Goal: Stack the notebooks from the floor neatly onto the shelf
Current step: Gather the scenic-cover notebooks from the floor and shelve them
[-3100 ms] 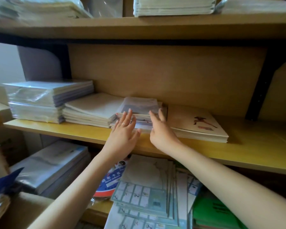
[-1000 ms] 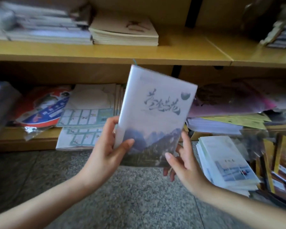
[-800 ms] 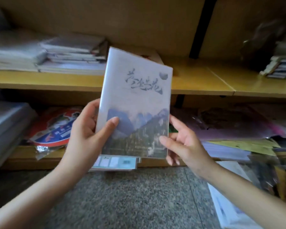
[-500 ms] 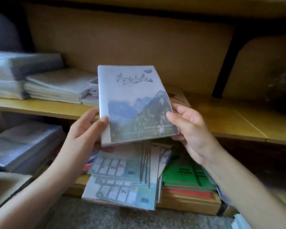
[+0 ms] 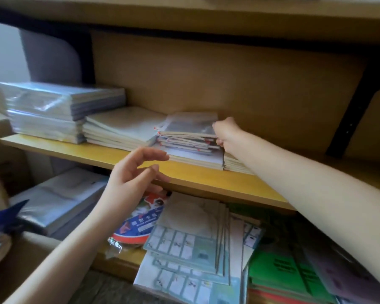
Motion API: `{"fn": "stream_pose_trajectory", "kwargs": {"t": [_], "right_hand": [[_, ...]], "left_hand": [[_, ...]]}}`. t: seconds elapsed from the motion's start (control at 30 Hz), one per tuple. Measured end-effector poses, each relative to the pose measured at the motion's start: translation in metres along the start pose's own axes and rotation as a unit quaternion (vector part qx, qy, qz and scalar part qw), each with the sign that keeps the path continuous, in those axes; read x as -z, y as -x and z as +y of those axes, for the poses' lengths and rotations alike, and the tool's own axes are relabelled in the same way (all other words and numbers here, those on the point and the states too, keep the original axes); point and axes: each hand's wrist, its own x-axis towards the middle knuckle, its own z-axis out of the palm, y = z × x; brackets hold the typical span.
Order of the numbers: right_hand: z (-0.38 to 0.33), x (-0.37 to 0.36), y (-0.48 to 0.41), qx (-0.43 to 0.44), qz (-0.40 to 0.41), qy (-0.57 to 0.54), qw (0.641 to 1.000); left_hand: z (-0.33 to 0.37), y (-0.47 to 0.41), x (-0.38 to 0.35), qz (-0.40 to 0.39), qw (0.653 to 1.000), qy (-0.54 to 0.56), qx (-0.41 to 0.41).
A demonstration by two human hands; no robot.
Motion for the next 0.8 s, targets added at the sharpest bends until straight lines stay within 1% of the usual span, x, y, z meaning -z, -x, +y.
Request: {"fn": "stream_pose_trajectory", "kwargs": {"t": [0.1,0.13,0.2,0.23,0.3,0.33,0.37,0.4,0.43,0.47,0.5,0.53,0.6,0.63,0.67,0.73,0.77,0.8], "right_hand": [[0.008,-0.008,-0.002,-0.031,0.026,-0.022,0.999],[0.011,-0.01,-0.001,-0.019,0.031,-0.009,0.999],[0.021,-0.013,-0.001,0.068,0.023,0.094,0.993],[0.027,-0.014,0.001,0.123,0.019,0.161,0.979],[0.038,-0.018,0.008,0.218,0.027,0.282,0.934],[0.043,-0.021,0.012,0.247,0.039,0.331,0.91],[0.046,-0.023,0.017,0.271,0.058,0.381,0.882],[0.05,-0.025,0.02,0.295,0.075,0.438,0.846],[0.054,-0.026,0.024,0.319,0.085,0.492,0.806],[0.058,-0.027,0.029,0.336,0.081,0.529,0.775],[0.062,-0.029,0.032,0.341,0.066,0.549,0.76],[0.064,-0.03,0.034,0.327,0.042,0.555,0.764],[0.063,-0.029,0.035,0.269,-0.025,0.544,0.794],[0.061,-0.026,0.034,0.251,-0.058,0.537,0.804],[0.058,-0.022,0.034,0.245,-0.087,0.533,0.805],[0.056,-0.01,0.039,0.278,-0.112,0.513,0.804],[0.058,-0.003,0.044,0.315,-0.102,0.499,0.801],[0.064,0.005,0.053,0.368,-0.081,0.484,0.79]], "left_hand": [[-0.004,-0.002,0.003,0.004,1.0,-0.009,0.001],[-0.005,-0.003,0.004,0.003,1.0,-0.011,0.001],[-0.007,-0.003,0.007,0.005,1.0,-0.009,-0.002],[-0.008,-0.003,0.008,0.004,1.0,-0.008,-0.004],[-0.01,-0.002,0.01,0.004,1.0,-0.002,-0.002],[-0.011,-0.002,0.01,0.007,1.0,0.0,0.001],[-0.011,-0.002,0.011,0.011,1.0,0.002,0.003],[-0.011,-0.002,0.011,0.013,1.0,0.001,0.004],[-0.011,-0.002,0.01,0.013,1.0,-0.002,0.004],[-0.011,-0.001,0.01,0.012,1.0,-0.008,0.004],[-0.011,0.0,0.01,0.009,1.0,-0.017,0.001],[-0.011,0.001,0.01,0.005,1.0,-0.025,-0.003],[-0.009,0.003,0.008,-0.001,0.999,-0.032,-0.006],[-0.007,0.004,0.008,-0.001,1.0,-0.027,-0.003],[-0.005,0.005,0.007,-0.001,1.0,-0.014,0.005],[0.0,0.011,0.004,-0.005,1.0,0.021,0.021],[0.002,0.014,0.002,-0.015,0.999,0.032,0.024],[0.003,0.018,-0.001,-0.03,0.999,0.038,0.025]]}}
